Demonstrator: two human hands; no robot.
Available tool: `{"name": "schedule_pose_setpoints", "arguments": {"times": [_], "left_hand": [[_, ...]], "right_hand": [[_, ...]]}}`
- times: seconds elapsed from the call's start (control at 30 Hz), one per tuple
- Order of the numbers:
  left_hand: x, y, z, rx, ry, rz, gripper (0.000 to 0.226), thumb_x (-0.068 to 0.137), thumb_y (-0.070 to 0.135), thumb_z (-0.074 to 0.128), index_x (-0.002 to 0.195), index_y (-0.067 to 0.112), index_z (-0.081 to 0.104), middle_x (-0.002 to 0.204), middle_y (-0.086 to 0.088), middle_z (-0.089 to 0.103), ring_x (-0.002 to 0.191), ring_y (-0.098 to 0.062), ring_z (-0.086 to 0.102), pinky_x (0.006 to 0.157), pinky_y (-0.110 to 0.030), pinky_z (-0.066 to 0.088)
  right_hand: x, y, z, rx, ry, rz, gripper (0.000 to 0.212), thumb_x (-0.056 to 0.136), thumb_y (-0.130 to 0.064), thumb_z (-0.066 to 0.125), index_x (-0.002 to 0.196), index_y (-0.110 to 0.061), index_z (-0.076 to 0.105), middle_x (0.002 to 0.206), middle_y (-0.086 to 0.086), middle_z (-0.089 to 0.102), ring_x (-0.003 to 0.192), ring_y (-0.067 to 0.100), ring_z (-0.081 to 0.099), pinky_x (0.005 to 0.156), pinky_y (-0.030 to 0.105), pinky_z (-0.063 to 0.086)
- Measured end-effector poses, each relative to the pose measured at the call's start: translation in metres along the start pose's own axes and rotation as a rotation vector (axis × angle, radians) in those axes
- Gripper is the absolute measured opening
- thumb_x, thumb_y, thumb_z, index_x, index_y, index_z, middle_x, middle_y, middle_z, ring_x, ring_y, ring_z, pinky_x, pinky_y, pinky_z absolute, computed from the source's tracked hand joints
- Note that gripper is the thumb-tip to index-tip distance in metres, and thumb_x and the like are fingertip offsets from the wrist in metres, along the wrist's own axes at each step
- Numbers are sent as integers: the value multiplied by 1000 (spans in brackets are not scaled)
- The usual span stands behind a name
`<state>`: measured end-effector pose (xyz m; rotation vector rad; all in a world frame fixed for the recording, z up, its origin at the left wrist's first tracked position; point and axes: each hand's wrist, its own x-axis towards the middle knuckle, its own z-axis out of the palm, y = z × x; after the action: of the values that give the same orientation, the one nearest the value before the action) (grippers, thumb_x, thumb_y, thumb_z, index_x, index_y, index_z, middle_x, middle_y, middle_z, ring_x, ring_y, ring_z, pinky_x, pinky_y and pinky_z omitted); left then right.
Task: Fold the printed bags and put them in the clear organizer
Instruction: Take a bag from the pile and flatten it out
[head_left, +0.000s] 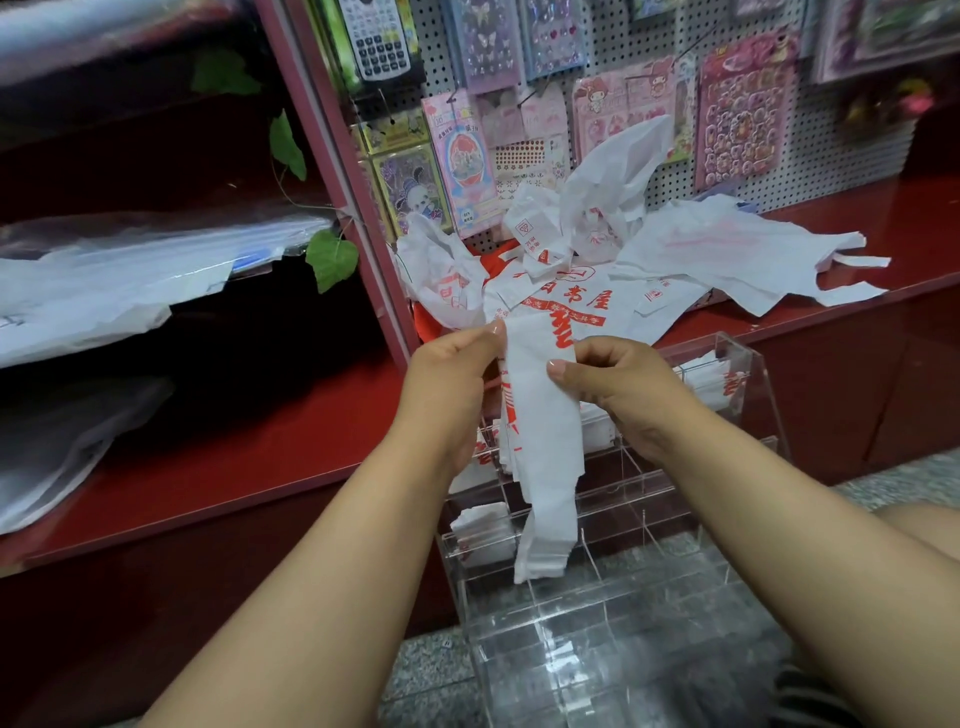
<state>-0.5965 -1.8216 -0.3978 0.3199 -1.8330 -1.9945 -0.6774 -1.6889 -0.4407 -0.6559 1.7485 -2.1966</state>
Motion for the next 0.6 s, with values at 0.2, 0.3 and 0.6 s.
{"name": "schedule_pose_setpoints", "arguments": {"times": [0.2, 0.3, 0.6], "left_hand": [[-2, 0, 0, -24, -102, -21, 25, 89, -7, 58, 111, 1, 68, 105, -15, 74, 92, -29, 72, 78, -41, 60], [0, -4, -1, 0, -119, 2, 39, 85, -15, 58, 120, 2, 64, 110, -14, 72, 101, -33, 70, 87, -47, 57], [-6, -17, 0, 15, -162, 27, 48, 82, -21, 57, 117, 11, 65, 114, -12, 71, 108, -33, 67, 94, -51, 53]], "right_hand": [[2, 1, 1, 64, 88, 13, 13, 82, -4, 70, 71, -5, 64, 85, 12, 68, 84, 27, 64, 89, 45, 53], [3, 1, 1, 70, 116, 11, 15, 83, -5, 70, 69, -8, 65, 82, 9, 69, 84, 27, 65, 86, 43, 54], [0, 6, 9, 114, 185, -14, 10, 82, -6, 71, 73, -5, 67, 80, 8, 69, 76, 22, 64, 80, 41, 56]]}}
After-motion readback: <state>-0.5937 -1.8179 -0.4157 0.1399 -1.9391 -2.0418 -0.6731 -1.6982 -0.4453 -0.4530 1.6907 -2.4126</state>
